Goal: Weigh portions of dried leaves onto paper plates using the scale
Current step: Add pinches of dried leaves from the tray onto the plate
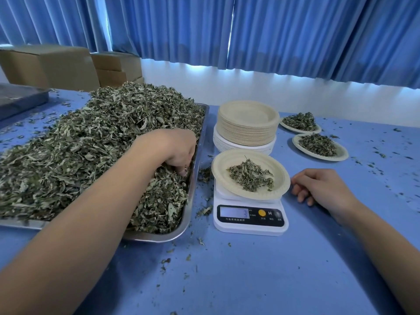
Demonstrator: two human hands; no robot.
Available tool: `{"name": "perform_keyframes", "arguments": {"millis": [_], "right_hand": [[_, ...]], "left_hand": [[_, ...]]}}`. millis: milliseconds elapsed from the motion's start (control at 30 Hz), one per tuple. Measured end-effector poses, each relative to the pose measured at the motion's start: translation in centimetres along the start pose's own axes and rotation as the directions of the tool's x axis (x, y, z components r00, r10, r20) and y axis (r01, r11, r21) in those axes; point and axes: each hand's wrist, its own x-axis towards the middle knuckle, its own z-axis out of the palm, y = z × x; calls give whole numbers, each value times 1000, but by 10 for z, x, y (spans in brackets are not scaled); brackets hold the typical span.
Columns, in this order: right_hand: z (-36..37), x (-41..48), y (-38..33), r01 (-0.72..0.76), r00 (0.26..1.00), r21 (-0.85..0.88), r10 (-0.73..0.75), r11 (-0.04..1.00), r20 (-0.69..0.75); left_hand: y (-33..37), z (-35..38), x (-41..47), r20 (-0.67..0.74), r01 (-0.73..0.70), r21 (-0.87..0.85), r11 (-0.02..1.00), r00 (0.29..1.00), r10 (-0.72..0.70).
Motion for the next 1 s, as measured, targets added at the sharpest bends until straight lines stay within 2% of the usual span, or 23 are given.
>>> {"name": "perform_keyframes", "arguments": {"millis": [167, 300, 433, 567, 667, 800, 1000], "right_hand": [[1, 1, 1, 7, 1000, -11, -7, 1000, 6], [2, -1, 0, 12, 1000, -14, -12, 1000, 11], [2, -3, -2, 12, 1000, -20, -11, 1000, 16], [2, -4, -2, 22, 1000, -18, -21, 1000, 14], [3, -4, -2, 17, 1000, -13, -17, 1000, 10], [2, -3, -1, 18, 1000, -10, -18, 1000, 15], [1, -3, 0, 23, 999, -8, -23, 1000, 23]], "left_hand": [[-5, -8, -3, -88, 8, -70, 998, 996, -14], [-7, -20, -7, -213, -14, -121, 993, 977, -12], [-5, -21, -12, -195, -11, -120, 993, 981, -12], [-2, -27, -9, -434, -46, -201, 979, 900, -47], [2, -25, -7, -411, -52, -183, 982, 911, -28], [7, -21, -8, -463, -151, -249, 957, 886, 20], [44, -9, -10, -569, -348, -429, 834, 821, 50]]}}
